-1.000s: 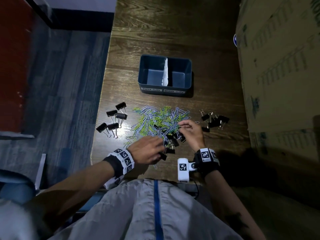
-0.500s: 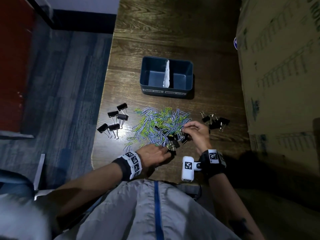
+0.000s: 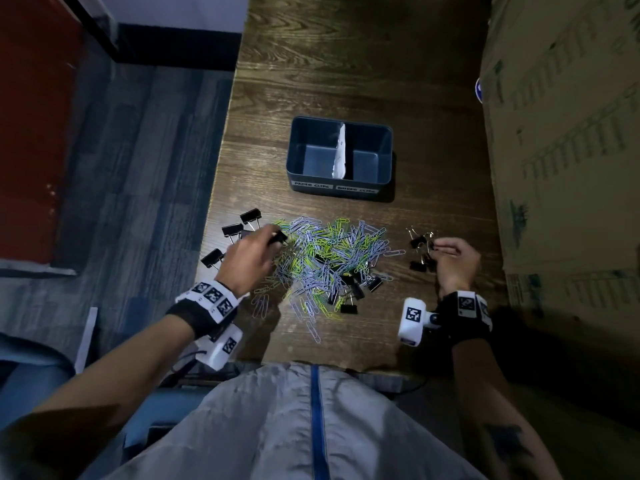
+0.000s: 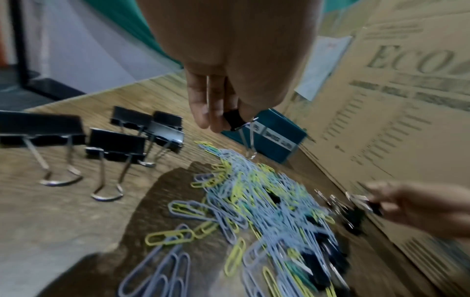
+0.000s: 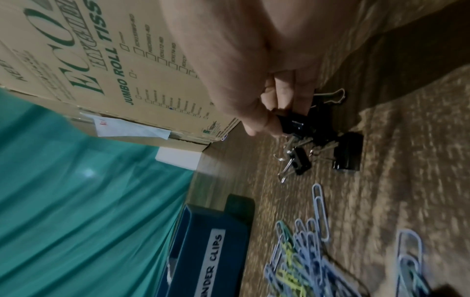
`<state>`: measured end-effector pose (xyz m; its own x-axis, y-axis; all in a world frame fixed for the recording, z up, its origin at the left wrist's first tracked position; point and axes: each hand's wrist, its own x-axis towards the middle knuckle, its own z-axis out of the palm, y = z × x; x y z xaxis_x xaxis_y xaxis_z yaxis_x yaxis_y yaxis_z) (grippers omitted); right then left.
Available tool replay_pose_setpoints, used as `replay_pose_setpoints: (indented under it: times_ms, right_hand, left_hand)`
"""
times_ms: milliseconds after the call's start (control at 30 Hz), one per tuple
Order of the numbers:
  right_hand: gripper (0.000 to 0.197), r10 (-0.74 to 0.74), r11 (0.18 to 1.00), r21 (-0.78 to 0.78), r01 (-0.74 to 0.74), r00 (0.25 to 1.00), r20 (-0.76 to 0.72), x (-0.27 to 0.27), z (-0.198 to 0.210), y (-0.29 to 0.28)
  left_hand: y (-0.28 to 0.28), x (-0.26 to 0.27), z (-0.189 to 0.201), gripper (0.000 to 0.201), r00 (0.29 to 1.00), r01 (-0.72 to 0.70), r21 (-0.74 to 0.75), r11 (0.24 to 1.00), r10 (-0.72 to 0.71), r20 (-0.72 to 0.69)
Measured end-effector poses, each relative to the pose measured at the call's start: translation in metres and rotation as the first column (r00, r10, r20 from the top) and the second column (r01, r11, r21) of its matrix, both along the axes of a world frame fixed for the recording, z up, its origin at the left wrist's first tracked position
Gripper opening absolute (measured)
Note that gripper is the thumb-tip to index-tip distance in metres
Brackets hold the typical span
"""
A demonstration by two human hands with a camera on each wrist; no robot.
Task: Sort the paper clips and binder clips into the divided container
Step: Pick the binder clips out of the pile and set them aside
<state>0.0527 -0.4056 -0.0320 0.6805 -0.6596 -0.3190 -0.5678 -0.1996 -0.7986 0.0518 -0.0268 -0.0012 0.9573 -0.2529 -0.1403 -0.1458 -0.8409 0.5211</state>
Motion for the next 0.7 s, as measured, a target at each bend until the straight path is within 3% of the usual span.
replay_pose_setpoints:
  times_ms: [133,333,500,600,700]
  right_hand:
    - [0.038,-0.019,0.997,-0.079,0.013,0.997,-0.072,0.006,-0.012,-0.021]
    - [0.037,0.071,0.978,-0.182,-0.101,0.984,-0.163,0.009,-0.023,-0.034]
    - [0.027,0.166,0.907,-0.369,-0.201,0.978,-0.126,0.004,-0.012,-0.019]
    - [0.024,0.373,0.879,-0.276,-0.389,0.921,-0.109,-0.008,-0.007,0.006]
    - [0.018,0.584,0.786,-0.11,-0.608,0.789,-0.188,-0.024,-0.013,0.029]
  left_hand:
    - [0.03,0.024,-0.01,0.03,0.988,-0.142,0.061,0.988,0.145,-0.05]
    - [0.045,0.04,-0.021,0.023,0.987,-0.079,0.196,0.977,0.104,-0.124]
    - [0.044,0.035,-0.026,0.028,0.994,-0.089,0.247,0.965,0.101,-0.036]
    - [0.031,0.024,-0.025,0.031,0.99,-0.102,0.222,0.97,0.078,0.114]
    - [0.009,0.008,-0.031,0.028,0.983,0.066,0.199,0.978,-0.098,0.153]
